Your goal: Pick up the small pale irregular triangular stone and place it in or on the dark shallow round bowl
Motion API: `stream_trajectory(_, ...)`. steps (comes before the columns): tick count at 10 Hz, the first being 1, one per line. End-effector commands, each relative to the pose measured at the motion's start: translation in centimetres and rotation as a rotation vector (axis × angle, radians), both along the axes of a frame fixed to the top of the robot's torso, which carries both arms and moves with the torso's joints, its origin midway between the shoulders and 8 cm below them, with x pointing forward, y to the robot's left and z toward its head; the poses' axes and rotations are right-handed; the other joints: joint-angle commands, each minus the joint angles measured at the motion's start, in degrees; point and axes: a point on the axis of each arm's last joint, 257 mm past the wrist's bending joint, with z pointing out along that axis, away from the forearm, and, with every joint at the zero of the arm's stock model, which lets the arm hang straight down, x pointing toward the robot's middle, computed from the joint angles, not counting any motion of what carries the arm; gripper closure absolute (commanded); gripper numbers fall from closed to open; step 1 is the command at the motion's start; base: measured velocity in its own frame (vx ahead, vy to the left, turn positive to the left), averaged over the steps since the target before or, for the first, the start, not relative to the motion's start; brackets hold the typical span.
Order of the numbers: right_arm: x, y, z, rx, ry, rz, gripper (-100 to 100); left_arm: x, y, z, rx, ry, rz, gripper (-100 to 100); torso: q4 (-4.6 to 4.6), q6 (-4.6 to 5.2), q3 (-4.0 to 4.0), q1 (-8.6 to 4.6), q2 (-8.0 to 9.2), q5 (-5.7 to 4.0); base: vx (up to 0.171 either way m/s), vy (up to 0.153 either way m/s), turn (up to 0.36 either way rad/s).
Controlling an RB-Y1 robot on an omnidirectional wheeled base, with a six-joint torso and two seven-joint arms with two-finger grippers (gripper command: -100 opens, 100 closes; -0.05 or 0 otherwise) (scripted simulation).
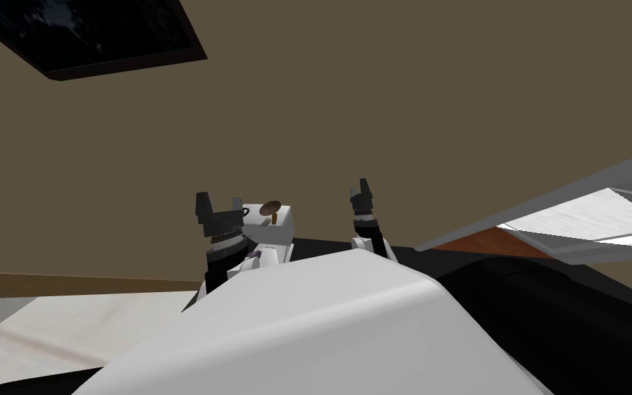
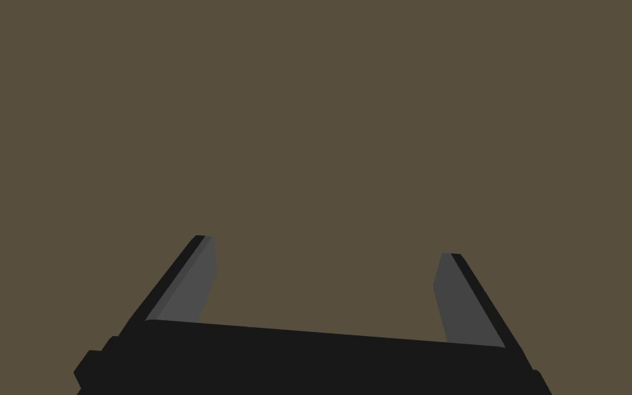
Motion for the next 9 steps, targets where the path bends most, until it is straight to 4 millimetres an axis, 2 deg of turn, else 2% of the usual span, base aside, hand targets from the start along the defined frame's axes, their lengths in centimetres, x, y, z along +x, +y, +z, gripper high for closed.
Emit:
stream_trajectory(1,0.0,0.0,0.0,0.0,0.0,0.0,0,0.5,-0.1,-1.0,0.031,0.036,-0.018,-100,0.0,0.0,0.0,0.0,0.0,0.0,-0.027,-0.004,0.038)
stream_trajectory(4,0.0,0.0,0.0,0.0,0.0,0.0,0,1.5,0.5,-3.3,0.054,0.109,-0.031,-100,0.04,0.0,0.11,-0.04,0.19,-0.01,-0.051,-0.012,0.045)
stream_trajectory(6,0.0,0.0,0.0,0.0,0.0,0.0,0,2.7,2.6,-7.5,0.041,0.232,-0.021,-100,0.06,-0.01,0.16,0.0,0.28,0.01,-0.097,-0.018,0.104)
stream_trajectory(9,0.0,0.0,0.0,0.0,0.0,0.0,0,3.3,4.7,-11.1,0.007,0.329,0.001,-100,0.1,0.0,0.25,-0.06,0.42,-0.01,-0.101,-0.018,0.068)
